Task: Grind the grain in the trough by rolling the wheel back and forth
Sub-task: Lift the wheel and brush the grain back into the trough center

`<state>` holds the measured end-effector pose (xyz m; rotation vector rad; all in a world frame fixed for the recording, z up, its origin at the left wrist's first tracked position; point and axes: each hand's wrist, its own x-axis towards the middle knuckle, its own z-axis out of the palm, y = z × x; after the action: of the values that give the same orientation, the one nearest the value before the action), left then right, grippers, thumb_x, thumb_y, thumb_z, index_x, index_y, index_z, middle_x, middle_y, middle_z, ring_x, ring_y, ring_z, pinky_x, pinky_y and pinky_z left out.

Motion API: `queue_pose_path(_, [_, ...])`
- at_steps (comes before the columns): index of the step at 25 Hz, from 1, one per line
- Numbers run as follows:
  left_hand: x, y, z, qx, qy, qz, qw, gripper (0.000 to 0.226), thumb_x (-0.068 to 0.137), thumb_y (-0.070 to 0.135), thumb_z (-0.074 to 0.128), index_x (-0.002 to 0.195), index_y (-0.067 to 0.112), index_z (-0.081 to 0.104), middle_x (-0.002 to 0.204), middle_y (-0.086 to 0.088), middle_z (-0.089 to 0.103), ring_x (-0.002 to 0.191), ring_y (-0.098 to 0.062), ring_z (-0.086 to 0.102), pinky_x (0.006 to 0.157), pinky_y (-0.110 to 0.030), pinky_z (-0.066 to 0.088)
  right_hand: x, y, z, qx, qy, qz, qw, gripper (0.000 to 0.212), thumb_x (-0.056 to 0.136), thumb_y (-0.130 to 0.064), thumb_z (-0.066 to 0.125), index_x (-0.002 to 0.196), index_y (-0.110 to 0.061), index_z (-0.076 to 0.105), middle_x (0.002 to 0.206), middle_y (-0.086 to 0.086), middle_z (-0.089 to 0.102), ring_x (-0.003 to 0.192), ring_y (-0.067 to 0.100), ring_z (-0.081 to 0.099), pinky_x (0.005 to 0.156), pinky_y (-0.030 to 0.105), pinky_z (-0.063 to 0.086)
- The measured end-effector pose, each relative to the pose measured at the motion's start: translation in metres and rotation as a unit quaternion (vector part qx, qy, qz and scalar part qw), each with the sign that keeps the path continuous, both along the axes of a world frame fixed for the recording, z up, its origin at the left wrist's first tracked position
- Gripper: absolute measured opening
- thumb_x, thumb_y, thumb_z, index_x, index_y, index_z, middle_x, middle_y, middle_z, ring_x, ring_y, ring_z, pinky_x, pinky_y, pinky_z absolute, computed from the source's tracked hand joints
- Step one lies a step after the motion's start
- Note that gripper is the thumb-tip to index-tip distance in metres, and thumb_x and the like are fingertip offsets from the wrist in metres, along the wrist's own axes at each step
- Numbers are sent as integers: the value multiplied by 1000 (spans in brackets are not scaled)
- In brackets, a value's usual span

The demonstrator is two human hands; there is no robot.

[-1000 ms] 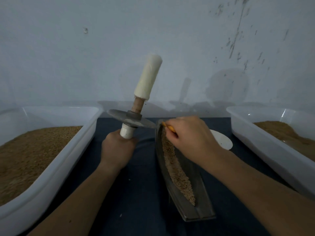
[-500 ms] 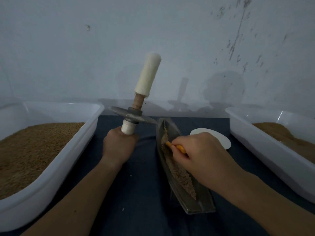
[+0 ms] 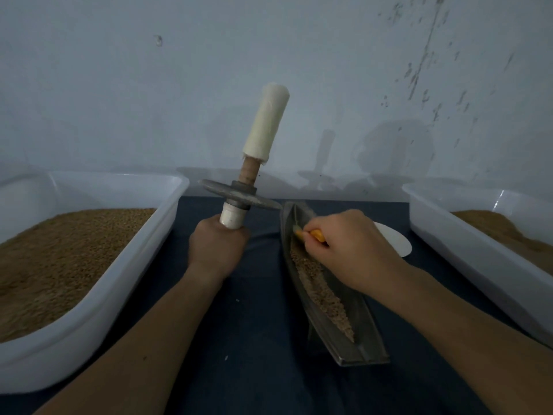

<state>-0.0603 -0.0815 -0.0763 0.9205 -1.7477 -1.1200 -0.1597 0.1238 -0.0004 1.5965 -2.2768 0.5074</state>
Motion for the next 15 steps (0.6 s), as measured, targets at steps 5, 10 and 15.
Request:
queue_pose_path(5, [-1, -2, 0, 11, 6, 6, 1000, 12, 65, 29, 67, 63, 20, 60, 54, 5, 59, 54, -19, 57, 49, -29, 43, 16, 24, 5, -87, -19, -4, 996, 38, 97, -32, 55, 60, -23, 53, 51, -4, 46, 49, 12, 47, 50, 25, 34])
queue_pose_path(10, [-1, -3, -2, 7, 9, 6, 1000, 13, 65, 28, 67, 61, 20, 58, 51, 6, 57, 52, -17, 54, 48, -29, 41, 16, 19, 3, -38, -12, 10, 999, 29, 100, -34, 55, 75, -27, 68, 61, -7, 58, 63, 10, 57, 54, 17, 37])
queue_pose_path(15, [-2, -3, -1, 15, 12, -1, 1000, 12, 65, 28, 67, 63, 20, 59, 51, 6, 57, 52, -17, 54, 48, -29, 42, 17, 39, -7, -79, -12, 51, 995, 13, 93, -33, 67, 86, -37, 76, 60, -24, 49, 68, -1, 56, 59, 7, 35])
